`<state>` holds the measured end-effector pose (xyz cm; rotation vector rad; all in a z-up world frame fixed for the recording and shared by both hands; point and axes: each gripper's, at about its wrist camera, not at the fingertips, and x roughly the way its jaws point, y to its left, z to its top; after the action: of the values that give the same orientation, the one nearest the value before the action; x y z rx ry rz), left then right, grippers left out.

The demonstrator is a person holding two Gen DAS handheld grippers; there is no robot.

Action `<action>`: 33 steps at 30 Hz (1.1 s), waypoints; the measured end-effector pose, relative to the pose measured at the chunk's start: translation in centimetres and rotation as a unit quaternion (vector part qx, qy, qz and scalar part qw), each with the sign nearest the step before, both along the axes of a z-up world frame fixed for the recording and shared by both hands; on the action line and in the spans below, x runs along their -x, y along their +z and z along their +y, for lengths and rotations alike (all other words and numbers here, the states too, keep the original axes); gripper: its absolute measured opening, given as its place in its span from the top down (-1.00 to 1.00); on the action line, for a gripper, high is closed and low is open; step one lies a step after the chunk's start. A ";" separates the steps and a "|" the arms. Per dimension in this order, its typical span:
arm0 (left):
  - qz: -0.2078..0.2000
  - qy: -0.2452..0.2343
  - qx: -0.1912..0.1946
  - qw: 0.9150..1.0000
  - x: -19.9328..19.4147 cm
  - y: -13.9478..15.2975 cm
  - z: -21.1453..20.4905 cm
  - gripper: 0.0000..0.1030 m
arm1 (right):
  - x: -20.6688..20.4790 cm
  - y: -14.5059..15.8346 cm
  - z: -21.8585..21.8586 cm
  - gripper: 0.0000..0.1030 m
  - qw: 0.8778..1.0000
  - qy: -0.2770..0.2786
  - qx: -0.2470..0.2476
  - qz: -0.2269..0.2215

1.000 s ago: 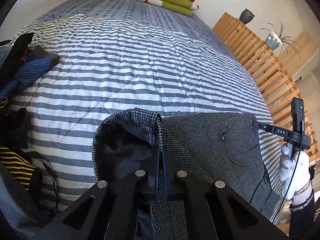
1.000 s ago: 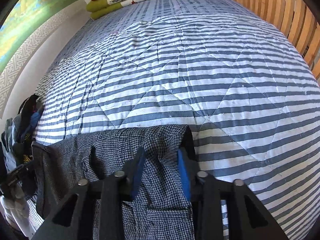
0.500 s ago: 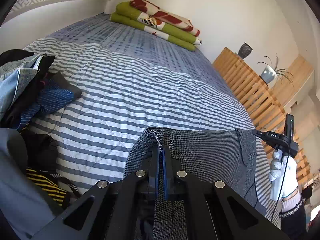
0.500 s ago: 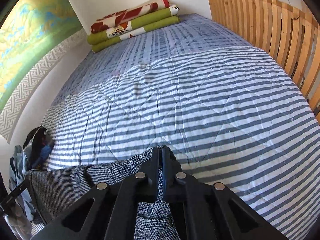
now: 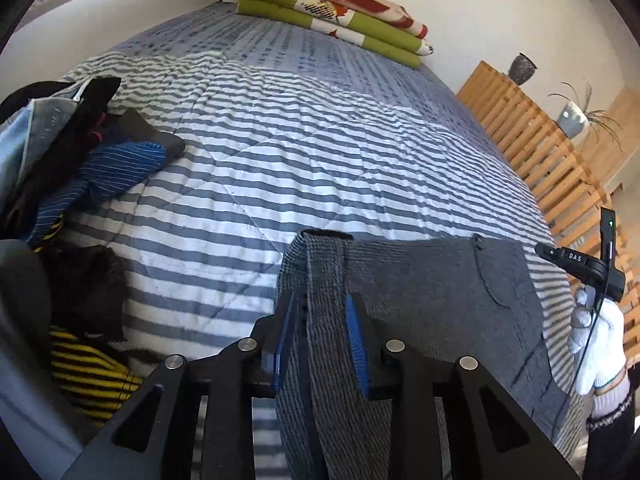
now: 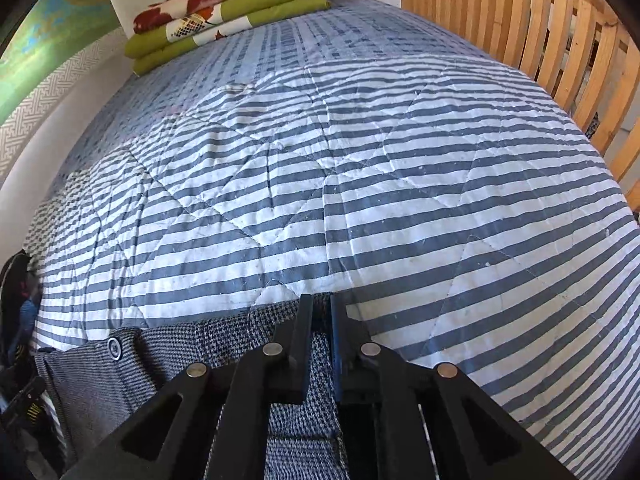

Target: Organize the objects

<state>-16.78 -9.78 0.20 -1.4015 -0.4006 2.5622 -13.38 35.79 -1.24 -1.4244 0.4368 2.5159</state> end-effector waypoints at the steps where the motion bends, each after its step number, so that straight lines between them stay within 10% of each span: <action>1: 0.004 -0.013 0.003 1.000 -1.5 0.8 0.1 0.42 | -1.2 1.0 0.0 0.67 1.000 0.003 0.000 0.008; 13: -0.078 -0.139 -0.081 0.984 -23.1 -0.7 6.8 0.30 | -24.7 3.8 -0.7 0.55 0.998 0.052 0.001 -0.028; 17: -0.101 -0.136 -0.107 0.980 -25.4 -2.4 9.0 0.13 | -31.4 3.8 -2.3 0.46 0.999 0.038 -0.031 -0.012; 24: -0.116 -0.057 -0.122 0.984 -25.4 -4.6 9.1 -0.16 | -35.7 0.3 -3.7 0.18 0.996 -0.061 0.059 0.036; 29: -0.127 -0.008 -0.174 0.976 -25.0 -6.1 8.3 0.05 | -34.8 0.6 -4.1 0.16 0.997 -0.063 0.036 0.023; 33: -0.128 0.004 -0.168 0.977 -25.2 -5.8 8.3 0.78 | -34.8 -0.9 -2.3 0.09 0.995 -0.096 0.040 0.002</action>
<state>8.40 -1.50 -5.64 -1.5967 -0.8361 2.1870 21.40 33.49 -2.11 -1.3366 0.6494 2.3727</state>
